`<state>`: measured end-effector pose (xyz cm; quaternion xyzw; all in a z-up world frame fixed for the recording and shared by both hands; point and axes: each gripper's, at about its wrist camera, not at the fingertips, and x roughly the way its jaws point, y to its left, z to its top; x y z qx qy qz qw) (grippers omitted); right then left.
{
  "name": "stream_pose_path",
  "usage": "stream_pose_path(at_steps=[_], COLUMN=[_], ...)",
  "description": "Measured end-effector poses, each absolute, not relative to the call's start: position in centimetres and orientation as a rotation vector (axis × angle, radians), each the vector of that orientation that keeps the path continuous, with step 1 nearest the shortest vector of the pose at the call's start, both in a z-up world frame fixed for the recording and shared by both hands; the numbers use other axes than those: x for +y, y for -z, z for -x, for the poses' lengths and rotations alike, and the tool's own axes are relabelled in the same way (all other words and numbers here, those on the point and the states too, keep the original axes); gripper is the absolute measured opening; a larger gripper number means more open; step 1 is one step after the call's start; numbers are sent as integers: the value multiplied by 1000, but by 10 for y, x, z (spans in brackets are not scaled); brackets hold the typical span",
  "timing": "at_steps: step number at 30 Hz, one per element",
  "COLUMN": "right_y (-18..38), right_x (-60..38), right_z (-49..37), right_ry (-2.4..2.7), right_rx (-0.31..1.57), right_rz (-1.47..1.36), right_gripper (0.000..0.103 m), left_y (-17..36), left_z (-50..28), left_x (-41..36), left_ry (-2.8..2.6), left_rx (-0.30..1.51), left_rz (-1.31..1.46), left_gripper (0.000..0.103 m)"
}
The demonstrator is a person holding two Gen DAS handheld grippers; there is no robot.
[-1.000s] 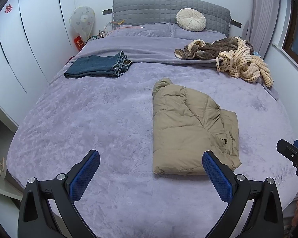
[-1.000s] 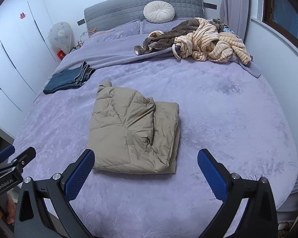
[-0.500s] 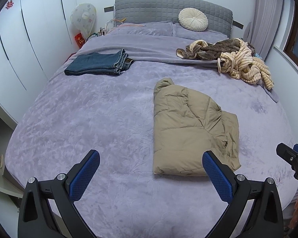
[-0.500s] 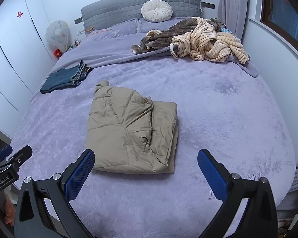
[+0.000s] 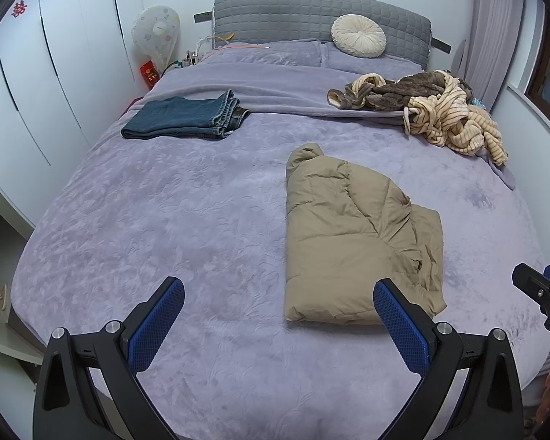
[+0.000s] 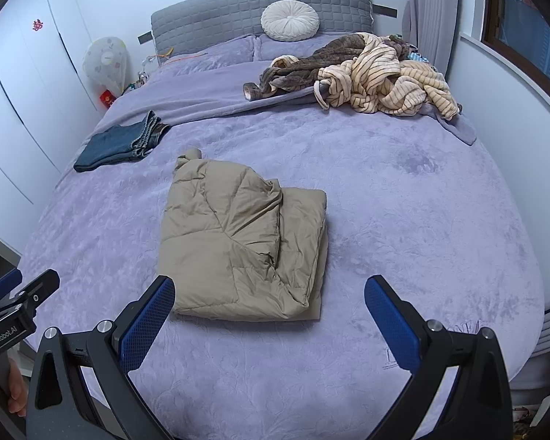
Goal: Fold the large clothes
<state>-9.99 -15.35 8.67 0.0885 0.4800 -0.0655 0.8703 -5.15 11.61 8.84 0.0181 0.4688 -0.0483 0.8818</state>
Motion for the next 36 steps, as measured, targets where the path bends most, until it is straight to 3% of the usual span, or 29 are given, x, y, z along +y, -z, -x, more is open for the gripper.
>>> stream_pose_path(at_steps=[36], right_y=[-87], right_x=[-155], right_z=[97], right_ry=[134], right_rx=[1002], right_rz=[-185], right_gripper=[103], left_y=[-87], left_z=[52], left_x=[120], left_ry=[96], left_rx=[978], left_rz=[-39], left_gripper=[103])
